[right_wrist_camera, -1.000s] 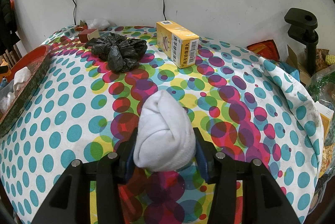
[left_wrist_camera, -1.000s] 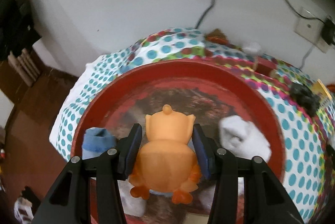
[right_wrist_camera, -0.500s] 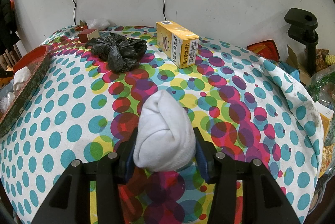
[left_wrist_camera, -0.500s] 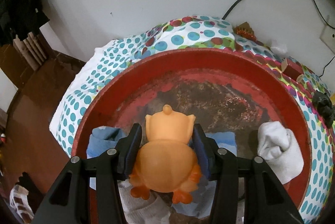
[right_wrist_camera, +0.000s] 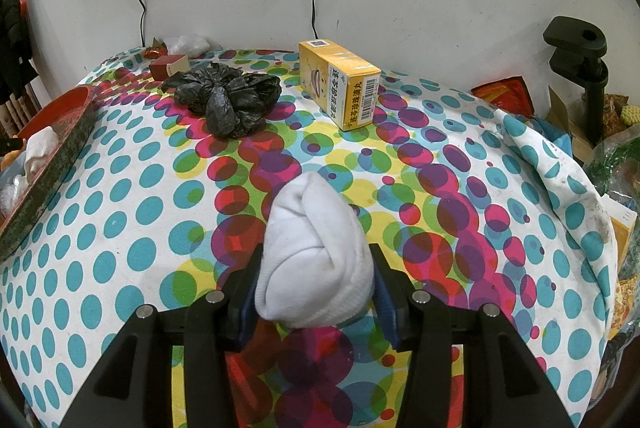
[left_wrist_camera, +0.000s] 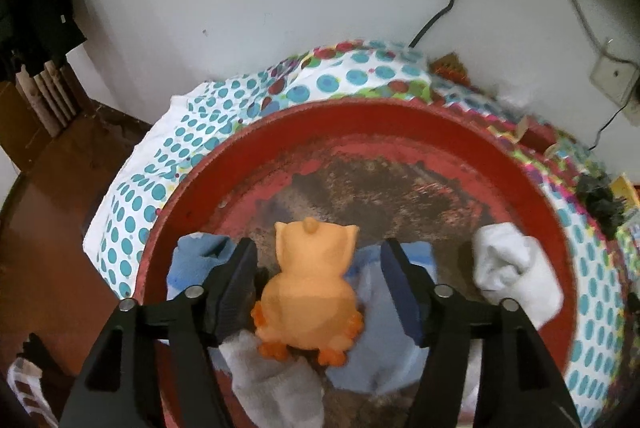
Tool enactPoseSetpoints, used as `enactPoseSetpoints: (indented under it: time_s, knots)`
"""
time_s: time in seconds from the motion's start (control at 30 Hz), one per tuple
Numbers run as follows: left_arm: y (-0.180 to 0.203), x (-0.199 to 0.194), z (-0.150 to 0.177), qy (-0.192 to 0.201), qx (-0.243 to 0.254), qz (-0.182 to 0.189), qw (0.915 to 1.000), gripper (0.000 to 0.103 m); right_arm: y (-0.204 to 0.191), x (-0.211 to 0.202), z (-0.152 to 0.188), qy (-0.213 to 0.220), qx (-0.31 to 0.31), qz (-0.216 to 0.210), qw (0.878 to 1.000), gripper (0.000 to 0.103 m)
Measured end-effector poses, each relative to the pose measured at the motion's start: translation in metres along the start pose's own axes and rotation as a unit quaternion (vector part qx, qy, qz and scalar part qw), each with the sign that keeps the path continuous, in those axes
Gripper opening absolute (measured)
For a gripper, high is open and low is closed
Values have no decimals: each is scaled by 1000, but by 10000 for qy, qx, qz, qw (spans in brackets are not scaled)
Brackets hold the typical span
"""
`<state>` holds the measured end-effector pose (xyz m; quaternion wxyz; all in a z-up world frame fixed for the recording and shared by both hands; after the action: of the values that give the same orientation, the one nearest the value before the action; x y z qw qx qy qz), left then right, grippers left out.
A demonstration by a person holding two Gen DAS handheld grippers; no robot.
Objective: Organize objects
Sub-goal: 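Carry the orange toy onto the red tray and release with left gripper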
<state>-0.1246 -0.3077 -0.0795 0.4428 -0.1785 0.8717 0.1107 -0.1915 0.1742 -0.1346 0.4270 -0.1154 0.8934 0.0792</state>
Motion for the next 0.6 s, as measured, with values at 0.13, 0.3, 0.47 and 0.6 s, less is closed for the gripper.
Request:
enactPoseSetpoints:
  time_s: [0.13,0.3,0.47,0.6]
  knots:
    - [1,-29,5,360,-120,-60,9993,73,-1,-1,0,0,-1,2,10000,49]
    - [6,-59,29,629,-213,-144,9977,81,1,0,0,-1,1,3,10000,49]
    - [13,-78,56,895,-110,-396,9951,92,1,0,-1,-2,-22,29,10000,49]
    - [15,-83,71,1016,-54,-473,9937,94,0,0,-1,0,-29,40,10000,49]
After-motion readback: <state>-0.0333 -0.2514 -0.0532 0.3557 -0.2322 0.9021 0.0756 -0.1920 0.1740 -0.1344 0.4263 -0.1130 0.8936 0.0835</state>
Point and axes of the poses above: each gripper's, at about its wrist camera, not at the fingertips, and x roughly the way its jaws point, y to its right, z to its underside, the point moved 6 cm from there along x, roughly the way its jaws point, and after that the axes turned 2 degrees about z, right-handed, at the moved point
